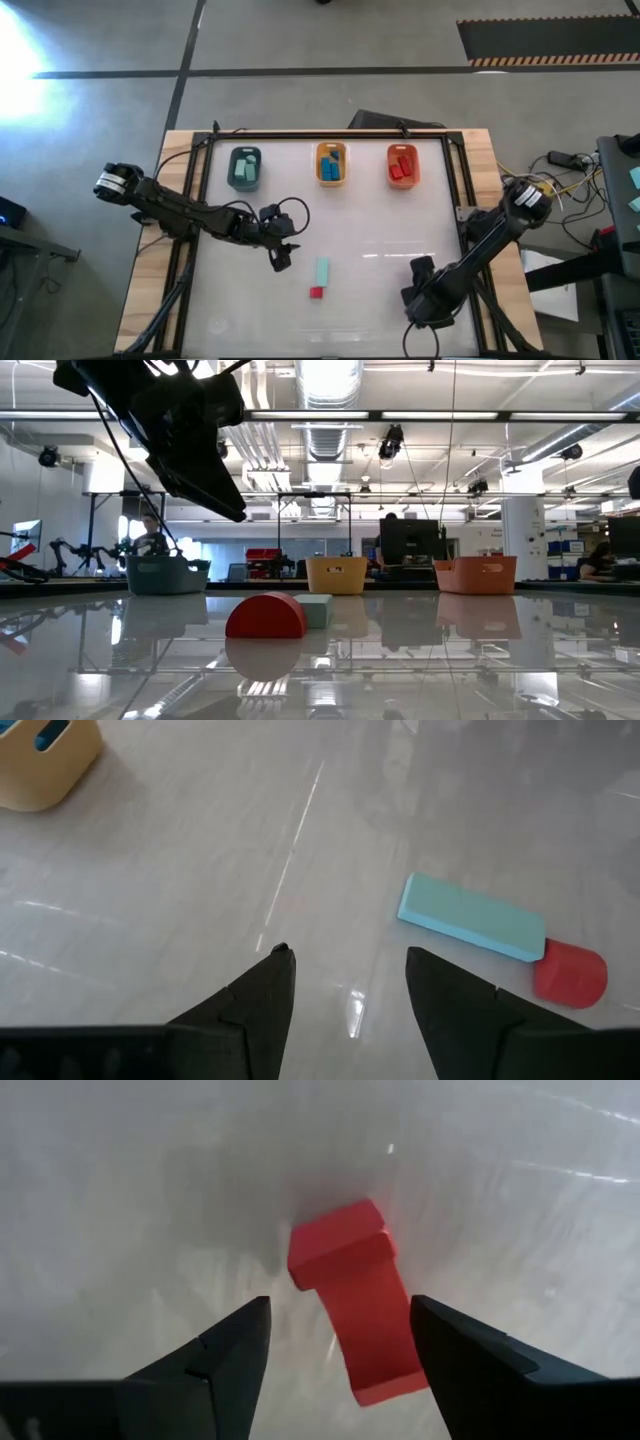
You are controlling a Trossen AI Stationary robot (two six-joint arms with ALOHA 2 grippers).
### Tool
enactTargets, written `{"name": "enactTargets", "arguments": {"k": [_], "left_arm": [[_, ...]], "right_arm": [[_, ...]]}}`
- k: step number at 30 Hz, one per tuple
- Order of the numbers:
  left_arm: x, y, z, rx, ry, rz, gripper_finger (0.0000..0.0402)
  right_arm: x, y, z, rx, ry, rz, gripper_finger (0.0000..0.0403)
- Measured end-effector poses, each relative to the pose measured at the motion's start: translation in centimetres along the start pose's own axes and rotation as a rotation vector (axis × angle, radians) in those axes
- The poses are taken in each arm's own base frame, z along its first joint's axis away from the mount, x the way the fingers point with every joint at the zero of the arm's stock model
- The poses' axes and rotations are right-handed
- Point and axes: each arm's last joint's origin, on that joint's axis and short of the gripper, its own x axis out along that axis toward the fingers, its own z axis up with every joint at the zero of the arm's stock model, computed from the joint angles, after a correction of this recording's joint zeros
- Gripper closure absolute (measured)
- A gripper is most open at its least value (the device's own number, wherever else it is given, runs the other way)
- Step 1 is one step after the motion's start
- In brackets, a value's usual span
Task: Sort & place blocks by color
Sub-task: Put the red block into the orange bin
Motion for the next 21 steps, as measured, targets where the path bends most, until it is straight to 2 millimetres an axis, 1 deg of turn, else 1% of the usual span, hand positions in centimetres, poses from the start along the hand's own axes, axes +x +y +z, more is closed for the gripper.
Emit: {"name": "enactTargets", "arguments": {"k": [8,13,16,21], "left_arm": [[0.0,0.0,0.0,0.0,0.002,0.001,0.0226],[0.0,0.0,0.0,0.001,0.001,0.0,0.0226],[0.0,0.0,0.0,-0.001,0.001,0.0,0.0226],[0.0,0.0,0.0,-0.001,0.0,-0.001,0.0226]], "right_arm": [[1.1,-0.1,0.6,-0.04,-0.024,-0.095,0.0192],[1.6,0.0,1.0,-0.06,-0.041,-0.111,0.0212],[2.0,0.1,1.1,-0.059,-0.033,-0.109,0.0235],[2.1,0.1,1.2,-0.059,-0.029,-0.112,0.0288]]}}
